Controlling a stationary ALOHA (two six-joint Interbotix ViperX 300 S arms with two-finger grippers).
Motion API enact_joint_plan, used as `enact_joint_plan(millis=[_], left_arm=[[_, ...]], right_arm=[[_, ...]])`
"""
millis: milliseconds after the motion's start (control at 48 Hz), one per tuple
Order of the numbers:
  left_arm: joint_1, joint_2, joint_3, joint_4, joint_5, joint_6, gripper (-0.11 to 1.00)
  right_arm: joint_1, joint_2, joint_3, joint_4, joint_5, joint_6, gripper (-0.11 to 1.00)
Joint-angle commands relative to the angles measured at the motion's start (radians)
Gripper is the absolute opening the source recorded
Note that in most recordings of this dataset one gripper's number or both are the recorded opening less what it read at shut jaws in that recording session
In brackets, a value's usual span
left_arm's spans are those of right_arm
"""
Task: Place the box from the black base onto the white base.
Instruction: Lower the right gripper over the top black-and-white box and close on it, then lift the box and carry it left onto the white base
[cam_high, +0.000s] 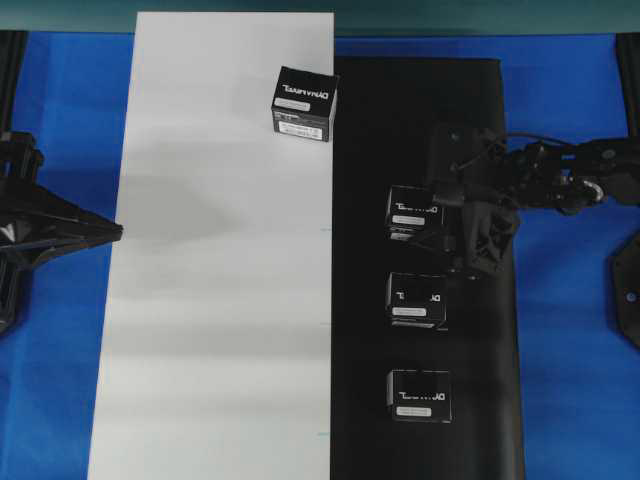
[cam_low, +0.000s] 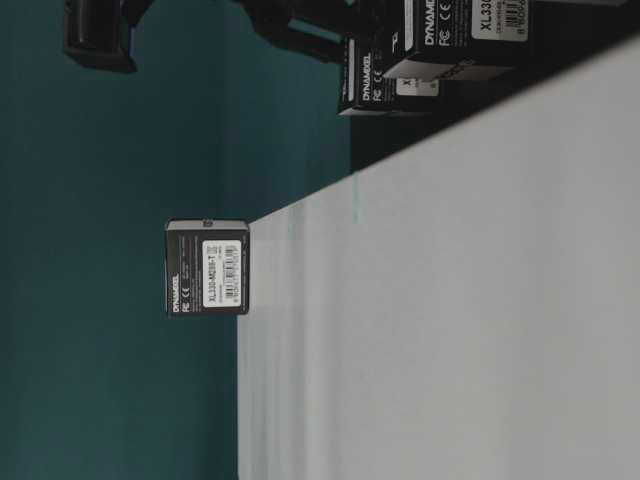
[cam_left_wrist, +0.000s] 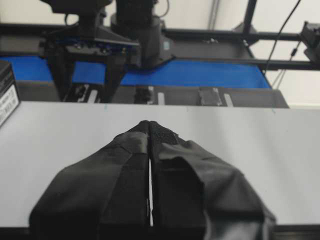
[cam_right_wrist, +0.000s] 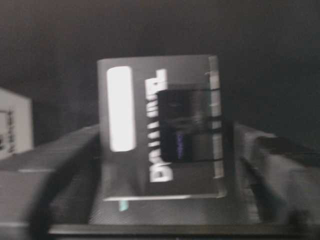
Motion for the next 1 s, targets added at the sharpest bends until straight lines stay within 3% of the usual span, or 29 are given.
enact_joint_plan(millis=[0,62,229,437,624,978], left_arm=[[-0.002,0.005,-0.026,0.002,-0.002,0.0,-0.04],[-0.002,0.005,-0.026,0.002,0.002,0.0,-0.04],[-0.002,0.003,-0.026,0.002,0.008,0.0,-0.04],[-0.002,0.002,-0.028,0.002,0.008,0.0,-0.04],[-0.002,0.002,-0.028,0.002,0.008,0.0,-0.04],[-0.008,-0.005,-0.029,0.003,0.008,0.0,-0.04]], right_arm=[[0.012,-0.008,-0.006,0.006,0.009,0.003,0.66],[0.012,-0.026,-0.011,0.006,0.021,0.008,0.56],[-0.005,-0.11,-0.054,0.005,0.095,0.009,0.56],[-0.023,-0.183,-0.204,-0.005,0.327,0.009,0.56],[0.006,-0.104,-0.37,-0.005,0.459,0.011,0.56],[0.058,0.112,-0.624,-0.003,0.472,0.02,0.56]])
